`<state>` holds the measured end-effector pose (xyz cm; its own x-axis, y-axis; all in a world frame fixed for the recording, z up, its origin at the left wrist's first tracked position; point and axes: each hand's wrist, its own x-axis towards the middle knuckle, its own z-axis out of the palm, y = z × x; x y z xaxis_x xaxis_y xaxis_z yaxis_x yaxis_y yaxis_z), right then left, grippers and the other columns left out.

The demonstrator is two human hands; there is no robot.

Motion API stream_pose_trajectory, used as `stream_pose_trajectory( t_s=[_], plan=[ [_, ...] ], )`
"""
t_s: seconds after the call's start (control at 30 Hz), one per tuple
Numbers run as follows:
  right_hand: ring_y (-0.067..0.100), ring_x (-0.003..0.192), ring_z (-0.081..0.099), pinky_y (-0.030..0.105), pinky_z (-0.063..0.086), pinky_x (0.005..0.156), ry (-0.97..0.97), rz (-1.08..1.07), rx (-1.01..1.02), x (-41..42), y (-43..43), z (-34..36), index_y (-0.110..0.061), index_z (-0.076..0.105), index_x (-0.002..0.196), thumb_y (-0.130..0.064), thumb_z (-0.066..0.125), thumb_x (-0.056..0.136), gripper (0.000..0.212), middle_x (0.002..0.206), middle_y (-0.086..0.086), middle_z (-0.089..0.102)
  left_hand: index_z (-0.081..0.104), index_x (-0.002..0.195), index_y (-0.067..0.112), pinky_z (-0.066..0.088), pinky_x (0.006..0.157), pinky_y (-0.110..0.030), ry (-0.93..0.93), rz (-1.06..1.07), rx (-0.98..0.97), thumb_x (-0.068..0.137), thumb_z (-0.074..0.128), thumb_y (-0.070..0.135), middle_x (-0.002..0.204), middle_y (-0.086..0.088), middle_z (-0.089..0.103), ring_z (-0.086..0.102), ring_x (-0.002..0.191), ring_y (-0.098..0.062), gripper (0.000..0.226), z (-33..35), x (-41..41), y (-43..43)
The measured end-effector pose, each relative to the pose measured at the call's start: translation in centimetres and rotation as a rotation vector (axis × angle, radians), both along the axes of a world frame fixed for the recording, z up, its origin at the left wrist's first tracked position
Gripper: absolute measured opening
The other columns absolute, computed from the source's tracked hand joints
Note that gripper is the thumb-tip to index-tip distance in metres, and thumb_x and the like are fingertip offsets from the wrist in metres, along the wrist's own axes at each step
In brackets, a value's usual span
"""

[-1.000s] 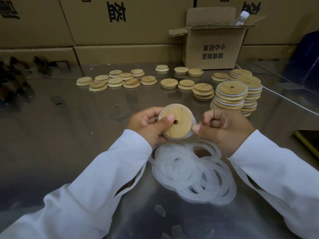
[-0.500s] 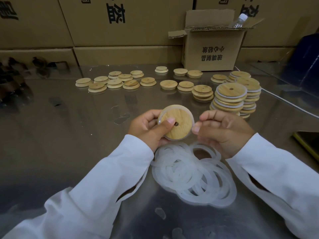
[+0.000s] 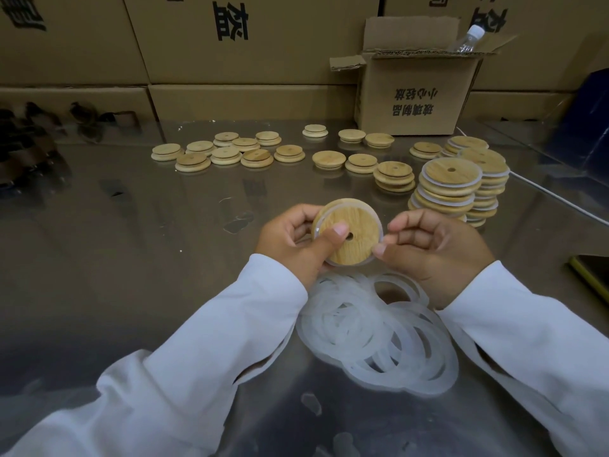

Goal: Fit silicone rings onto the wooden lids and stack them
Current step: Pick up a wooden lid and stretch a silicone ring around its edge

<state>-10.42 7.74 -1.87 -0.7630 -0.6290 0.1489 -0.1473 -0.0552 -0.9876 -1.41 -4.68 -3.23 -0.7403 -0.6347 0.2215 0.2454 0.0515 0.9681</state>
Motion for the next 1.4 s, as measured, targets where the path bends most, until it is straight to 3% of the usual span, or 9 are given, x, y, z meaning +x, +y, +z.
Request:
stream_pose_trajectory(
  t_s=[0.13, 0.23, 0.4, 0.57, 0.93, 1.03, 1.13, 1.23, 1.4],
  plan=[
    [0.018, 0.065, 0.061, 0.034, 0.051, 0.071, -0.13, 0.013, -0.048, -0.1, -0.2, 0.0, -0.015, 0.057, 0.077, 0.008, 0.069, 0.068, 0.027, 0.057, -0.004, 0.065, 0.063, 0.081, 0.01, 0.058, 0.058, -0.031, -0.032, -0.05, 0.182, 0.082, 0.062, 0.008, 0.068, -0.003, 0.07, 0.068, 0.064, -0.018, 0.003, 0.0, -0.1, -0.2],
    [0.015, 0.061, 0.065, 0.028, 0.056, 0.062, -0.296, 0.081, -0.092, 0.1, -0.2, 0.2, -0.012, 0.057, 0.082, 0.01, 0.064, 0.07, 0.025, 0.059, 0.0, 0.068, 0.062, 0.081, 0.007, 0.058, 0.057, -0.029, -0.019, -0.05, 0.298, 0.083, 0.06, 0.006, 0.063, -0.001, 0.07, 0.068, 0.06, -0.015, 0.004, 0.0, -0.2, -0.4],
    [0.012, 0.057, 0.067, 0.022, 0.057, 0.056, -0.441, 0.138, -0.096, 0.2, -0.2, 0.4, -0.007, 0.056, 0.085, 0.011, 0.06, 0.074, 0.022, 0.06, 0.005, 0.069, 0.063, 0.081, 0.01, 0.059, 0.062, -0.03, 0.011, -0.007, 0.264, 0.082, 0.062, 0.007, 0.065, 0.001, 0.07, 0.069, 0.064, -0.015, 0.004, -0.2, -0.3, -0.4],
    [0.01, 0.051, 0.065, 0.021, 0.056, 0.053, -0.445, 0.109, -0.093, 0.3, -0.2, 0.2, -0.008, 0.055, 0.079, 0.014, 0.059, 0.074, 0.023, 0.054, 0.003, 0.066, 0.064, 0.081, 0.015, 0.058, 0.06, -0.027, 0.015, -0.003, 0.167, 0.082, 0.063, 0.008, 0.066, 0.004, 0.071, 0.069, 0.066, -0.012, 0.006, -0.3, -0.2, 0.0],
    [0.011, 0.048, 0.063, 0.02, 0.054, 0.051, -0.451, 0.091, -0.117, 0.6, -0.1, 0.5, -0.009, 0.052, 0.076, 0.014, 0.057, 0.076, 0.023, 0.051, 0.003, 0.064, 0.063, 0.08, 0.013, 0.059, 0.062, -0.03, 0.025, 0.018, 0.155, 0.081, 0.063, 0.007, 0.074, -0.001, 0.07, 0.068, 0.071, -0.017, 0.006, 0.0, -0.1, 0.5],
    [0.012, 0.051, 0.065, 0.022, 0.056, 0.053, -0.459, 0.096, -0.14, 0.6, -0.1, 0.5, -0.009, 0.052, 0.079, 0.014, 0.058, 0.074, 0.024, 0.054, 0.004, 0.066, 0.063, 0.08, 0.01, 0.058, 0.057, -0.027, 0.019, 0.029, 0.249, 0.082, 0.062, 0.006, 0.067, 0.0, 0.07, 0.068, 0.064, -0.015, 0.004, 0.1, -0.1, 0.4],
    [0.013, 0.056, 0.067, 0.024, 0.057, 0.058, -0.449, 0.106, -0.141, 0.5, -0.1, 0.7, -0.01, 0.053, 0.084, 0.012, 0.06, 0.073, 0.025, 0.059, 0.004, 0.068, 0.061, 0.08, 0.004, 0.058, 0.056, -0.029, 0.015, 0.015, 0.434, 0.083, 0.061, 0.006, 0.073, -0.009, 0.069, 0.068, 0.063, -0.017, 0.004, 0.3, -0.2, 0.4],
    [0.014, 0.059, 0.068, 0.027, 0.058, 0.056, -0.458, 0.119, -0.091, 0.6, -0.1, 0.6, -0.01, 0.055, 0.087, 0.011, 0.061, 0.074, 0.026, 0.062, 0.005, 0.069, 0.059, 0.074, 0.001, 0.056, 0.05, -0.028, 0.045, 0.004, 0.585, 0.084, 0.059, 0.004, 0.062, -0.009, 0.068, 0.067, 0.054, -0.015, 0.01, 0.5, -0.4, 0.5],
    [0.016, 0.07, 0.07, 0.026, 0.057, 0.054, -0.455, 0.113, -0.025, 0.8, 0.0, 0.5, -0.009, 0.057, 0.09, 0.008, 0.062, 0.074, 0.024, 0.08, 0.01, 0.071, 0.059, 0.076, 0.004, 0.057, 0.054, -0.026, 0.083, 0.041, 0.592, 0.082, 0.06, 0.002, 0.063, -0.006, 0.069, 0.067, 0.057, -0.013, 0.007, 0.4, -0.4, 0.3]
  ],
)
